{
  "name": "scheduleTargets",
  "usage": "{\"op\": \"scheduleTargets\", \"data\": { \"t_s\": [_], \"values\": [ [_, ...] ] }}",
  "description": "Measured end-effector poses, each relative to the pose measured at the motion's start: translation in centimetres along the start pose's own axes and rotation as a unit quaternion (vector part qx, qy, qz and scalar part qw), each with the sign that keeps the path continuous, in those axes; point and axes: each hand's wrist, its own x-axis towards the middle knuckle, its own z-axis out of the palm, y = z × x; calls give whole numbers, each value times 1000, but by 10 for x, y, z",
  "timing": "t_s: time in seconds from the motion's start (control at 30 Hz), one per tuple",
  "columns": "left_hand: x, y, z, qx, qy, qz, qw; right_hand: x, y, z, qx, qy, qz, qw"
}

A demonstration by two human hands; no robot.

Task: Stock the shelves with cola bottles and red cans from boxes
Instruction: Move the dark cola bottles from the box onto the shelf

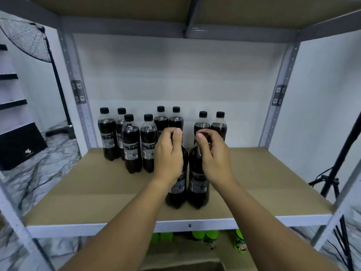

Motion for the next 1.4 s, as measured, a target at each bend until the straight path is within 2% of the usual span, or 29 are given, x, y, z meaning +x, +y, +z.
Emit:
{"op": "scheduleTargets", "data": {
  "t_s": [0.1, 0.23, 0.63, 0.93, 1.17, 1.27, 1.4],
  "values": [
    [11, -13, 14, 26, 27, 31, 999, 8, 13, 15, -14, 41, 2, 999],
    [30, -34, 29, 48, 40, 34, 997, 25, 31, 35, -34, 87, 0, 996],
    [87, -86, 50, 59, 75, 71, 993, 75, 78, 79, -30, 101, -25, 994],
    [100, -100, 58, 51, 94, 75, 991, 88, 86, 88, -18, 112, -23, 993],
    [86, -85, 34, 61, 48, 93, 993, 80, 79, 66, 7, 47, -7, 999],
    [58, -72, 14, 56, 41, 82, 994, 64, 70, 51, -8, 43, -11, 999],
    [10, -65, -15, 53, -8, 73, 996, 20, 52, 32, -15, 12, -37, 999]
  ]
}}
